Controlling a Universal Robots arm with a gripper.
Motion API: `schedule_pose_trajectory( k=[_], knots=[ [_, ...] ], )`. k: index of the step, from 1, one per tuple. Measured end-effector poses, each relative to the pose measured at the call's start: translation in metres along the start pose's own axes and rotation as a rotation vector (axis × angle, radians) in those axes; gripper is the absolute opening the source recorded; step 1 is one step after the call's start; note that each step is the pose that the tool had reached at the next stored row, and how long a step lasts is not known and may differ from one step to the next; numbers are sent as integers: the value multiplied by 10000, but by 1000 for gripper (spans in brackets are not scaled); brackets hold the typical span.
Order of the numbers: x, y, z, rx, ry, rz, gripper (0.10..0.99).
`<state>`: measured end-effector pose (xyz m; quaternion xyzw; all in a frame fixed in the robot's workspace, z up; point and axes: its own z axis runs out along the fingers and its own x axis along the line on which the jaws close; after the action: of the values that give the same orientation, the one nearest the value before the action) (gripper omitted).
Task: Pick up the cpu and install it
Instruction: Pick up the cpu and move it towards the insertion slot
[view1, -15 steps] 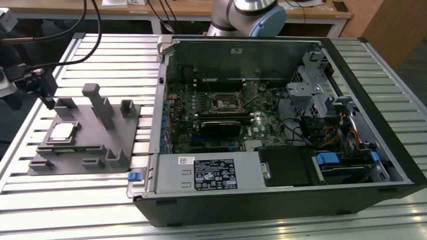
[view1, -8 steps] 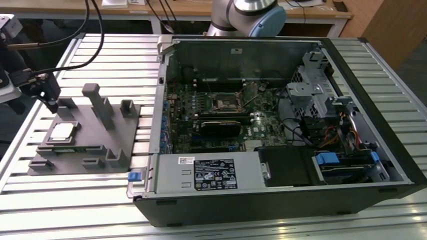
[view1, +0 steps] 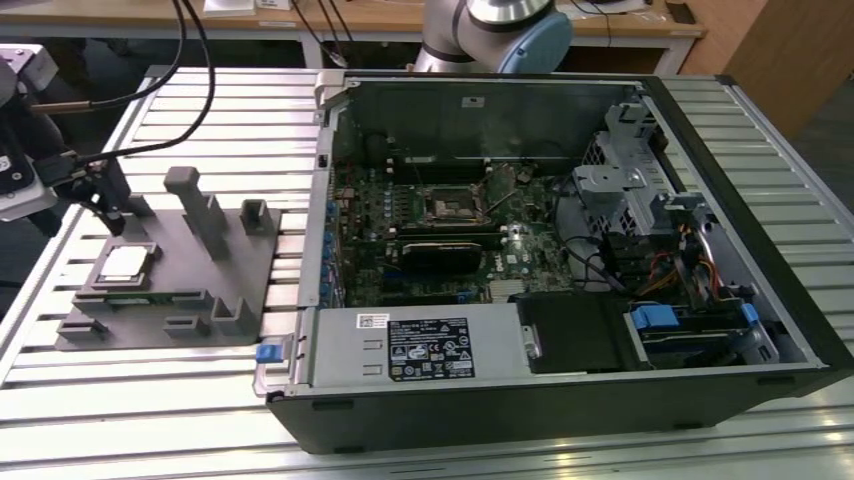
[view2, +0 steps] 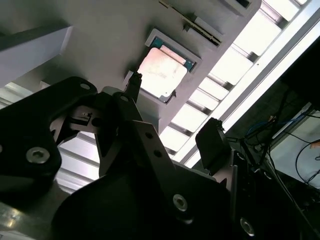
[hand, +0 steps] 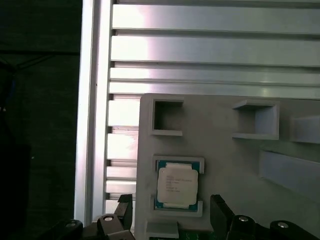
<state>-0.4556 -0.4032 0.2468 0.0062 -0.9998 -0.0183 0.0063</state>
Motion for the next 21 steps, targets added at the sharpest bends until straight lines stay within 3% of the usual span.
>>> schedule_pose_trajectory(
  k=[21],
  knots=[
    [-2,-6,174,0,0,0,718]
  ],
)
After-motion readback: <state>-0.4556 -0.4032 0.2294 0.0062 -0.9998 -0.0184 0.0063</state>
